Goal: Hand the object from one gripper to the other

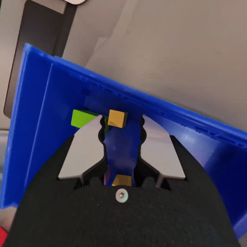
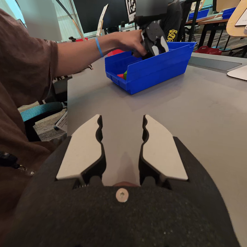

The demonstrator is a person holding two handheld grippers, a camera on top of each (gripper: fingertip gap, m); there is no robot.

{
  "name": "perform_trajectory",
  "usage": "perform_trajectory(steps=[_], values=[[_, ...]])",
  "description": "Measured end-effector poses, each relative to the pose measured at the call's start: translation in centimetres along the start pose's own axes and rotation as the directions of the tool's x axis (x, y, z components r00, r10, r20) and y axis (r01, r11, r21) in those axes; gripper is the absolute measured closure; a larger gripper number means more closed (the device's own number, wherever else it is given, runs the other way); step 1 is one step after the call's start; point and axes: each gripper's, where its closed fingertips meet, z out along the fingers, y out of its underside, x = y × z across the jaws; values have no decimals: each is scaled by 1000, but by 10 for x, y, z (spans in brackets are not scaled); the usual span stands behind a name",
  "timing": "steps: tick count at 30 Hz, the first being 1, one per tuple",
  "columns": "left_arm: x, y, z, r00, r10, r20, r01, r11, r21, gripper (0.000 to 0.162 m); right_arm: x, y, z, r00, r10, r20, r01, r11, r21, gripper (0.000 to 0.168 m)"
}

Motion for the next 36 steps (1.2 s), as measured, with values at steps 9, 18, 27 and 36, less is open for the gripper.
perform_trajectory(steps=[9,18,27,36], values=[[1,22,33,969,153,-193,-189,964,-185,127,2,3,1,1000,21,-2,-21,1000,-19,111],[11,13,-31,984,-46,-172,49,999,13,134,8,-1,-1,1000,0,-18,-1,999,-48,111],[120,-104,-134,346,-336,-876,866,474,160,134,53,-56,14,929,-347,-128,335,936,-109,112],[229,-191,-138,-44,-120,-992,861,500,-99,134,48,-99,43,911,-408,-66,410,912,11,114]])
